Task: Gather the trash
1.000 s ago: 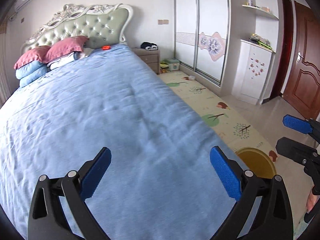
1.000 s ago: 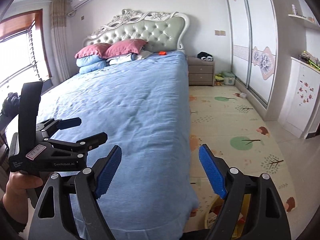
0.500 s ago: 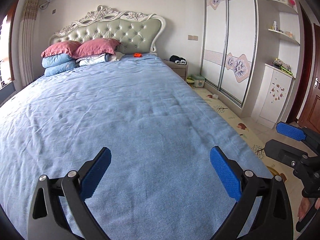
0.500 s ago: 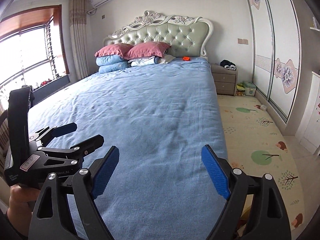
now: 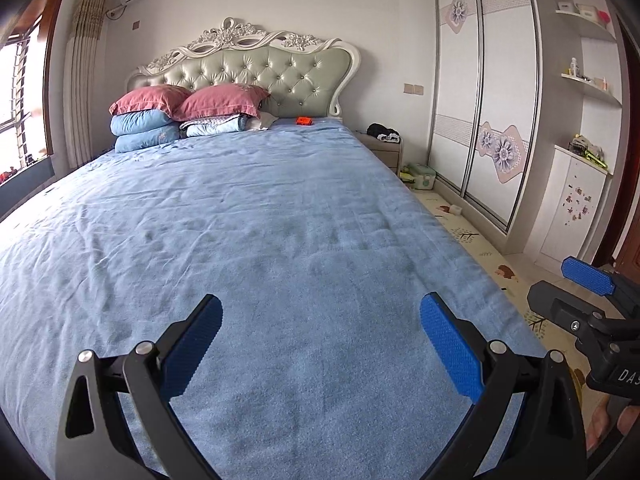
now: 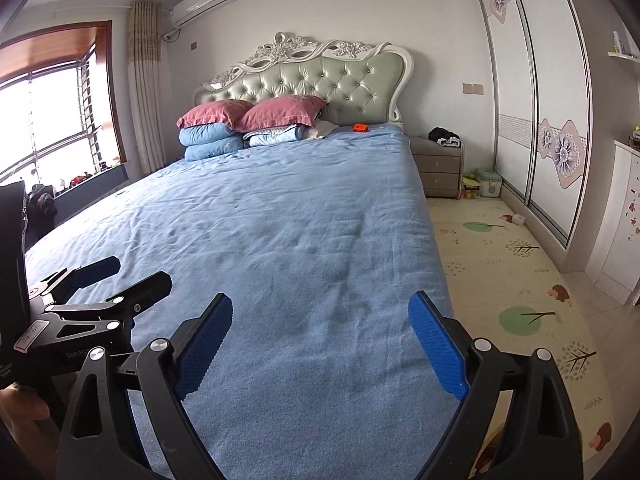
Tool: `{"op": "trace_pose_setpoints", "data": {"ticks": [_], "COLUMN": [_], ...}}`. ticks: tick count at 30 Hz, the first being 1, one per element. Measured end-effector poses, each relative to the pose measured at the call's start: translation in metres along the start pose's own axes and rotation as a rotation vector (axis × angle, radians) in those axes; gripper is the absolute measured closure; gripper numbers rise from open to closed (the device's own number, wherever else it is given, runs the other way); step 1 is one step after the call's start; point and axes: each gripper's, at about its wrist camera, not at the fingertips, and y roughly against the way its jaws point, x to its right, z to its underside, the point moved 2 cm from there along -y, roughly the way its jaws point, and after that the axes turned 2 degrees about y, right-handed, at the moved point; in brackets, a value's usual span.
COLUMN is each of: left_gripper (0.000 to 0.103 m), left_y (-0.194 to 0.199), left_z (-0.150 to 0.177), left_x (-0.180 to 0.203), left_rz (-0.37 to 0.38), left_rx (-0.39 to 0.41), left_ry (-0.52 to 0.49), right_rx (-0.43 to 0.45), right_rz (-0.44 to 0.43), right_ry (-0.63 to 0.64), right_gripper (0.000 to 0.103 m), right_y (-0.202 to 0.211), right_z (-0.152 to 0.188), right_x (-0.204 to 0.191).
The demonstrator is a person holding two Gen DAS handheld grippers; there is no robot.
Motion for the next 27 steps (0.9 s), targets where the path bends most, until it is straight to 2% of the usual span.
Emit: {"op": "trace_pose_setpoints", "data": {"ticks": [11, 17, 27], "left_gripper": [0.004, 0.004, 0.004], "left_y": [-0.004, -0.001, 0.001], "left_z": [-0.004, -0.005, -0.009], "left_x": [-0.005, -0.010, -0.017], "left_rz": [-0.014, -0.038, -0.058], "left_rx": [-0.009, 0.021, 0.008], "left_ry": [0.019, 0.026, 0.058], "right_rx": [-0.010, -0.031, -0.042], "right_rz": [-0.026, -0.039, -0.054], "right_ry": [-0.010, -0.014, -0.023], "right_gripper": [0.016, 0.016, 0.015], "right_y": [-0.003, -0.008, -0.010], "right_z": [0.000, 0.003, 0.005], "right_x": [0.000, -0.003, -0.004]}}
